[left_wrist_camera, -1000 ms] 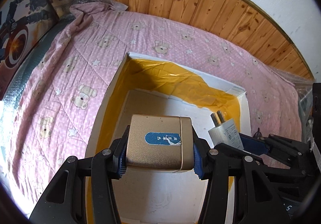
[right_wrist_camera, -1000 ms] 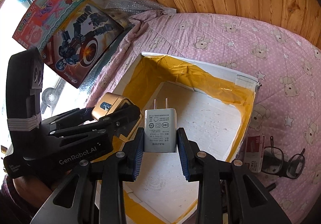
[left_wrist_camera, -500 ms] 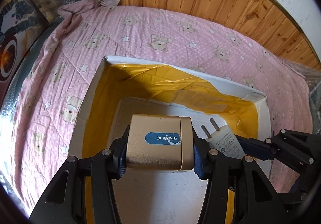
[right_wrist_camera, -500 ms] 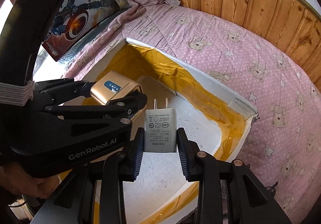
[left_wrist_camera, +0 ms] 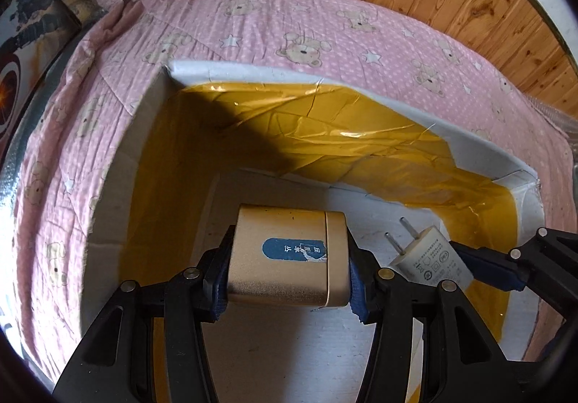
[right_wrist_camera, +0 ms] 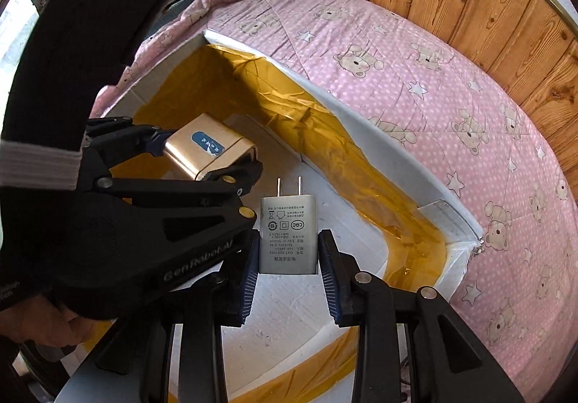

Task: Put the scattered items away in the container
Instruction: 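Open both tools to drop the power bank and charger into the box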

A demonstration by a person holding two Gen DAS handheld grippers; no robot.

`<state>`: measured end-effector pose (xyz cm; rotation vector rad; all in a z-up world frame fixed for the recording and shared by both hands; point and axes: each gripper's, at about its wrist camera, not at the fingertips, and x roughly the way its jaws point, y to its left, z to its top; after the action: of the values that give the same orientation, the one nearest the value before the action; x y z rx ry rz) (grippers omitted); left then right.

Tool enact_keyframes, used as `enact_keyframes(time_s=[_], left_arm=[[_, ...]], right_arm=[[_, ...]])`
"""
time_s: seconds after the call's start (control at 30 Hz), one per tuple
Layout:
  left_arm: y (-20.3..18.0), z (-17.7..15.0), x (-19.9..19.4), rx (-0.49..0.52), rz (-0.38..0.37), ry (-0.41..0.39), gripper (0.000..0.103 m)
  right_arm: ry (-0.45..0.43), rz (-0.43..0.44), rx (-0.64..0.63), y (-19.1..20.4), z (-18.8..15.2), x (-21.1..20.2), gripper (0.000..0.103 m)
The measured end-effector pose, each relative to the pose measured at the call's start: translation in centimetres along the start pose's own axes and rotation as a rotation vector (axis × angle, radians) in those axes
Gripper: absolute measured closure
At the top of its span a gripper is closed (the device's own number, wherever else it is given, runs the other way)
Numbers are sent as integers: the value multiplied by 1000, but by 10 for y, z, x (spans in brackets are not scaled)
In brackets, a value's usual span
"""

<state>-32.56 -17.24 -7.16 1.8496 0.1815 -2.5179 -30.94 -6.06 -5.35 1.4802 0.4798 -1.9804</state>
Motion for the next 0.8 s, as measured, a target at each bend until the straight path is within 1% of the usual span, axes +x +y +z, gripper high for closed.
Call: enact_keyframes(time_s=[0.03, 0.07, 0.13, 0.27, 0.43, 0.6, 0.67, 0.8], left_arm=[[3, 1, 3, -14, 6, 7, 48], [7, 2, 5, -29, 4, 8, 46], [9, 1, 5, -42, -10, 8, 46], [11, -2, -6, -50, -12, -5, 47], [10, -12, -28, -30, -13, -29, 47], [11, -29, -50, -6, 5, -45, 47], [9, -38, -61, 13, 23, -59, 47], [6, -55, -87, 41, 29, -86, 47]], right_arm=[[-4, -3, 2, -1, 0, 1, 69], [-6, -5, 2, -1, -1, 1, 69], [-27, -1, 3, -1, -3, -2, 69], [-45, 7, 15, 0, -7, -10, 69], [-81, 43, 50, 1, -18, -31, 69], [-101, 43, 48, 13, -32, -49, 69], [-111, 46, 48, 18, -39, -57, 69], [-138, 45, 30, 31, -52, -75, 69]])
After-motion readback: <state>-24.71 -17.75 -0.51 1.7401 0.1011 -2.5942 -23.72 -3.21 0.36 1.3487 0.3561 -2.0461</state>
